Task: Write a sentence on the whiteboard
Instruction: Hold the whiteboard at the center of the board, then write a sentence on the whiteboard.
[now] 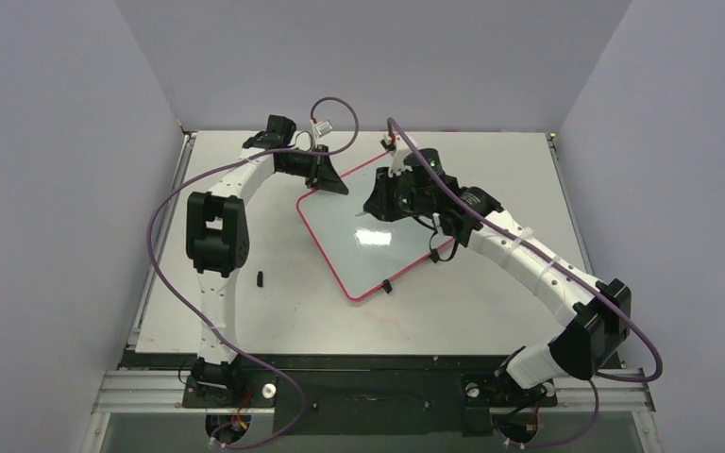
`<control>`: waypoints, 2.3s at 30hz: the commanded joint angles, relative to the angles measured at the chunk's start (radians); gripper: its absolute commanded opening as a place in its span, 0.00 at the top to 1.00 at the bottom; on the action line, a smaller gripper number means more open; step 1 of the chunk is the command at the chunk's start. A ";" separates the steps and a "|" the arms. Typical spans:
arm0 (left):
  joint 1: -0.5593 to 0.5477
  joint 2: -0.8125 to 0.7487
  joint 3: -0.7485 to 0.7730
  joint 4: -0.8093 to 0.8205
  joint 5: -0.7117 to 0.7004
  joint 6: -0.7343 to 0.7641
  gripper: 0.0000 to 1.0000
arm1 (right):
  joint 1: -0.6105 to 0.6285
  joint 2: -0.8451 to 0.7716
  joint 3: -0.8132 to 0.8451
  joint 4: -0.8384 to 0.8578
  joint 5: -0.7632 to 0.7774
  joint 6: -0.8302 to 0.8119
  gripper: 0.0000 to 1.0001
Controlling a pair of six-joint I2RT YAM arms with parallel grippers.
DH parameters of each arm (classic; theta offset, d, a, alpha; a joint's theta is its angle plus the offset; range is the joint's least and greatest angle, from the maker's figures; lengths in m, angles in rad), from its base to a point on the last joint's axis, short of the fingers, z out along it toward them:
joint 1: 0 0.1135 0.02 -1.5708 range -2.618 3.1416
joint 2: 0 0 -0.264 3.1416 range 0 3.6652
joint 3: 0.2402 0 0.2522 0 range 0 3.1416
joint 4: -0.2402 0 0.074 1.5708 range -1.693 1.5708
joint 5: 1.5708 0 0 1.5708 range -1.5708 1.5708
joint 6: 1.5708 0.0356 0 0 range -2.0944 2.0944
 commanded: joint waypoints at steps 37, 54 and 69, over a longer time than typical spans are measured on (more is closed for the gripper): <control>-0.052 -0.122 -0.012 -0.026 -0.142 0.081 1.00 | 0.276 0.320 0.157 0.329 0.531 -0.098 1.00; -0.053 -0.133 -0.010 -0.035 -0.146 0.088 1.00 | 0.276 0.324 0.084 0.328 0.551 -0.087 1.00; -0.053 -0.136 -0.006 -0.042 -0.149 0.093 1.00 | 0.276 0.270 -0.034 0.330 0.587 -0.068 1.00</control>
